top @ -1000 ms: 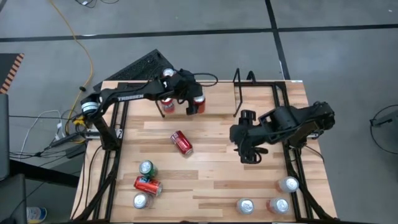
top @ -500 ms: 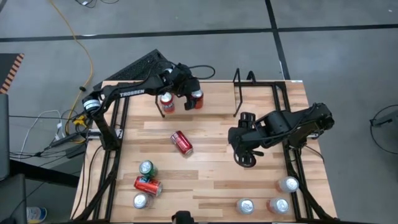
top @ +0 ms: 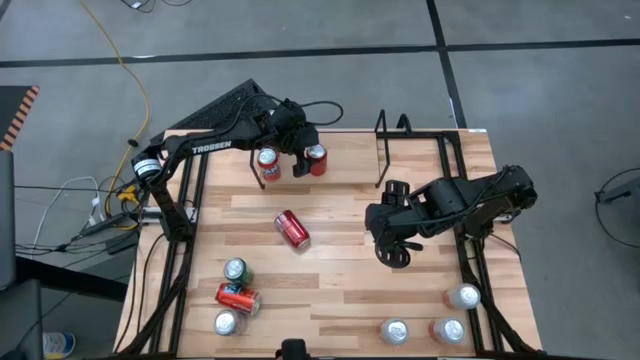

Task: Place canned beverage on shelf
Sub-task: Put the red black soda can on the shelf

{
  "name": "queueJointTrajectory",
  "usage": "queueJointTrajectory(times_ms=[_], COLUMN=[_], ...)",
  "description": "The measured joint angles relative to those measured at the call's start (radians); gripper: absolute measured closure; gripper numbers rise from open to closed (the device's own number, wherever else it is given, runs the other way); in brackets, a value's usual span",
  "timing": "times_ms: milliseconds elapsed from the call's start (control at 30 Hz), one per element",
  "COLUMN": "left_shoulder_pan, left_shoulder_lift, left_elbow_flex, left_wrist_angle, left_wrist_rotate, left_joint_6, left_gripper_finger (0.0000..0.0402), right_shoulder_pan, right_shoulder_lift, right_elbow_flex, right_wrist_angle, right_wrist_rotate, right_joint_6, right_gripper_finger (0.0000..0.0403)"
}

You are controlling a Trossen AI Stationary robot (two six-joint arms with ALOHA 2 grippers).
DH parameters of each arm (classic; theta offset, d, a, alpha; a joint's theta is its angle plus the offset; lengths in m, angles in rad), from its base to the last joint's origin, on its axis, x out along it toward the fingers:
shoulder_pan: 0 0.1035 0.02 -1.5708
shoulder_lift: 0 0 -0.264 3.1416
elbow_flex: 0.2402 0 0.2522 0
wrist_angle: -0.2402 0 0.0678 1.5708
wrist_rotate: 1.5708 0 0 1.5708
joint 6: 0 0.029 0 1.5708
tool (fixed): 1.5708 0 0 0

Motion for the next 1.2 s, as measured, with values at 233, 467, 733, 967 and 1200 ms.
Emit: queueJointTrajectory(times_ms=[233, 467, 733, 967, 1200], left_shoulder_pan=[0.005, 0.054, 0.131, 0.153, 0.157], left_shoulder_lift=[0.0, -0.001, -0.002, -0.002, -0.003], left_elbow_flex=[0.0, 0.0, 0.0, 0.0, 0.001], left_wrist_angle=[0.003, 0.003, -0.004, -0.025, -0.067], left_wrist_rotate=[-0.074, -0.077, -0.08, -0.142, -0.207], left_joint_6=[-0.057, -0.161, -0.175, -0.133, -0.134], left_gripper_finger=[0.014, 0.0136, 0.0137, 0.0137, 0.0137], right_shoulder_pan=[0.0, 0.007, 0.037, 0.055, 0.054], right_shoulder_lift=[0.0, 0.0, 0.0, 0.0, 0.0], right_elbow_flex=[0.0, 0.0, 0.0, 0.0, 0.0], right_wrist_angle=[0.009, 0.009, 0.009, 0.009, 0.009], right_wrist_rotate=[0.0, 0.0, 0.002, 0.032, 0.035], right_joint_6=[0.001, 0.033, 0.051, 0.053, 0.053], right_gripper_finger=[0.0058, 0.0058, 0.0058, 0.0058, 0.0058])
